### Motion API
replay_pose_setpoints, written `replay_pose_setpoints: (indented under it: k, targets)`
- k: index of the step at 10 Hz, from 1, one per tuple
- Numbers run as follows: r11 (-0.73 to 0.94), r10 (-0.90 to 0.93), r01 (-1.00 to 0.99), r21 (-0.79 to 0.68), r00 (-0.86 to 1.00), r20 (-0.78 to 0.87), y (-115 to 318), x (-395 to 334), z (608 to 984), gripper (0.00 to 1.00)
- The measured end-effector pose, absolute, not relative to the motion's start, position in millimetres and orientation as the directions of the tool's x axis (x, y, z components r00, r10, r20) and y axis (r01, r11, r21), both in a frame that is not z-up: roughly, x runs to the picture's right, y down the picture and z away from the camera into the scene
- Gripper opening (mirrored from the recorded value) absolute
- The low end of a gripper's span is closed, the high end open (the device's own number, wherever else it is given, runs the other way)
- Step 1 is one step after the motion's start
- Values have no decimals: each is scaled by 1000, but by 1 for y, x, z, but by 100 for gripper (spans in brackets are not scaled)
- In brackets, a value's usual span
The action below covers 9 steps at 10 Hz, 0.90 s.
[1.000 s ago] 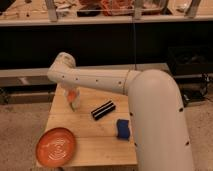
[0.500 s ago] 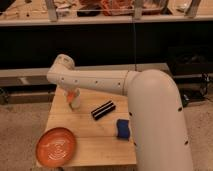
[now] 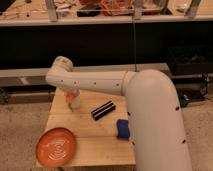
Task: Place the pepper in the ceramic cup
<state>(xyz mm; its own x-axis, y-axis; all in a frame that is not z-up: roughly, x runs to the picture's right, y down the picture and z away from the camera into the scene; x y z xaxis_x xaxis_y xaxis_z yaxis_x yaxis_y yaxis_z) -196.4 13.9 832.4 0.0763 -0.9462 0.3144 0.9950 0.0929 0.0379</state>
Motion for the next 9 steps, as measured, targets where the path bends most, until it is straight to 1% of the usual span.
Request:
replay_pose_setpoints:
  k: [1,2,4,5,7,8,9]
  targets:
    - [89,-947,995,40,72,312,15,-197,833,34]
    - [84,-948,996,43,67,310,15,-199,834,37]
    - [75,-950,996,46,58,306,17,-200,835,53]
    - [73,-951,996,47,55,305,17,-200,836,55]
    - [68,-952,996,50,49,303,18,-201,837,47]
    - [62,-953,997,52,44,301,19,-202,838,47]
    - [59,-953,997,53,40,300,20,-202,838,51]
